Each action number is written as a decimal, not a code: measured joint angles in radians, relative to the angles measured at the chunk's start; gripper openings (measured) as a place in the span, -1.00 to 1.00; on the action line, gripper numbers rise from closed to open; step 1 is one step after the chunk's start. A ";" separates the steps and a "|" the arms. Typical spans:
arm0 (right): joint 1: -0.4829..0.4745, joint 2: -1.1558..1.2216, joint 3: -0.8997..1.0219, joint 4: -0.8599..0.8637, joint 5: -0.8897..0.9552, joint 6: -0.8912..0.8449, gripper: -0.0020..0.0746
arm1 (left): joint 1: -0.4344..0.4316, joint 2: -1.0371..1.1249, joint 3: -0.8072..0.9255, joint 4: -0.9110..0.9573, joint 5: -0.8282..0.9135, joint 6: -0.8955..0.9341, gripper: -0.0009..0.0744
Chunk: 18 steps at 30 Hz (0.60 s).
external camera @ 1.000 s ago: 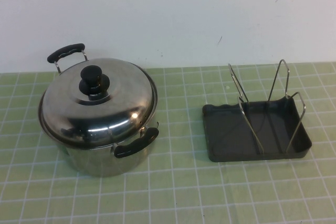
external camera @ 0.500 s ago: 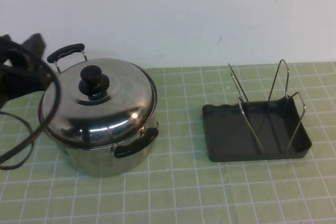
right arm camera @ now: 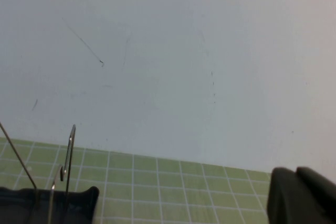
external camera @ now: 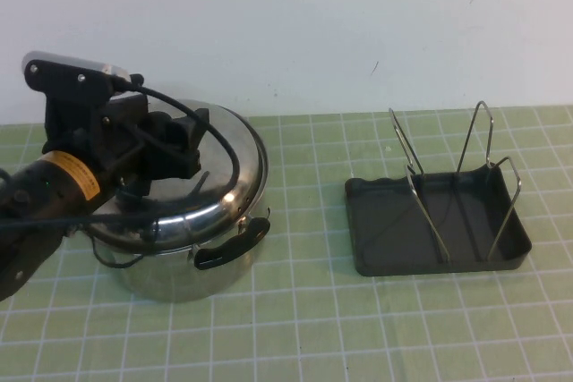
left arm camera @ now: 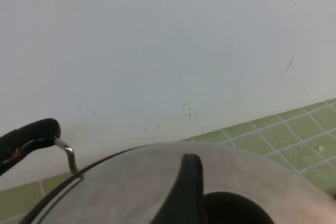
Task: Put pot lid on rack
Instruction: Open the pot
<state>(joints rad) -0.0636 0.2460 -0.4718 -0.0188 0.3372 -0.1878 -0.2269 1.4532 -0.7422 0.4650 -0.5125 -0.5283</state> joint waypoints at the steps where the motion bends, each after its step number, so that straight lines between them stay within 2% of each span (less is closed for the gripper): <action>1: 0.000 0.000 0.000 -0.001 0.000 0.000 -0.95 | 0.000 0.010 -0.003 0.002 -0.009 0.009 0.63; 18: 0.000 0.000 0.000 0.005 0.002 -0.013 -0.95 | -0.002 0.052 -0.008 -0.209 -0.075 0.315 0.63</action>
<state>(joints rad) -0.0636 0.2460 -0.4718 -0.0134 0.3394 -0.2009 -0.2285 1.5049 -0.7498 0.2561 -0.5877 -0.2128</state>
